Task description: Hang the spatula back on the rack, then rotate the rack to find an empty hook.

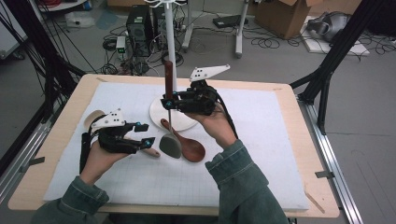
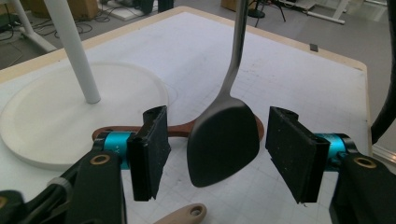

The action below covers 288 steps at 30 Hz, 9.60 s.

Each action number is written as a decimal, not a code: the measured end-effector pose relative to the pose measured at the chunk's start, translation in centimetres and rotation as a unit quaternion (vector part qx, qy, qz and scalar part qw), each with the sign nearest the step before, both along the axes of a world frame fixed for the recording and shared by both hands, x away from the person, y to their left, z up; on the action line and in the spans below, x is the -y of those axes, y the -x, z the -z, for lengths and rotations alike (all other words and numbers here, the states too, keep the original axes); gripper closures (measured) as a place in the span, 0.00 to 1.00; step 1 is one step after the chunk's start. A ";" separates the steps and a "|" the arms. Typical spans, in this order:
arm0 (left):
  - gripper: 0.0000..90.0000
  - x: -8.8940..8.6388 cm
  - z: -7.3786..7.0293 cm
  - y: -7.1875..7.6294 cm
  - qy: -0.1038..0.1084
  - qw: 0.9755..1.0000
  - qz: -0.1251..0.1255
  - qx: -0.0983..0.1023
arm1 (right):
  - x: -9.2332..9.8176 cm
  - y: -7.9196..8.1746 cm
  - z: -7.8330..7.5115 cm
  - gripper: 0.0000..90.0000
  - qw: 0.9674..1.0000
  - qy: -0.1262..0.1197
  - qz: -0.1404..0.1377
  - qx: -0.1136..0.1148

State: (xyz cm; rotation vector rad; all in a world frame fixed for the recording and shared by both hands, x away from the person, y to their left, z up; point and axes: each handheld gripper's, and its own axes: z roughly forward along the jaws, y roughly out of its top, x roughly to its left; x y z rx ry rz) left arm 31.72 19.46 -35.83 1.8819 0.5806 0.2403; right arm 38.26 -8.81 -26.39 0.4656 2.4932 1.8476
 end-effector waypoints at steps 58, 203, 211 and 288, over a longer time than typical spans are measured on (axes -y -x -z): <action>0.14 -3.1 1.0 0.4 -0.018 0.998 -0.064 0.009 | -1.6 -6.3 -6.5 0.82 0.999 0.025 0.001 0.029; 0.16 -3.4 0.6 0.4 -0.017 0.998 -0.058 0.011 | 0.2 -11.0 -7.7 0.72 0.997 -0.040 0.064 -0.016; 0.16 -3.4 0.7 0.3 -0.018 0.998 -0.058 0.011 | 0.8 -10.7 -7.7 0.73 0.997 -0.041 0.062 -0.015; 0.16 -4.4 0.4 0.2 -0.009 0.998 -0.064 0.013 | 2.8 -11.0 -15.7 1.00 0.995 -0.044 0.079 0.046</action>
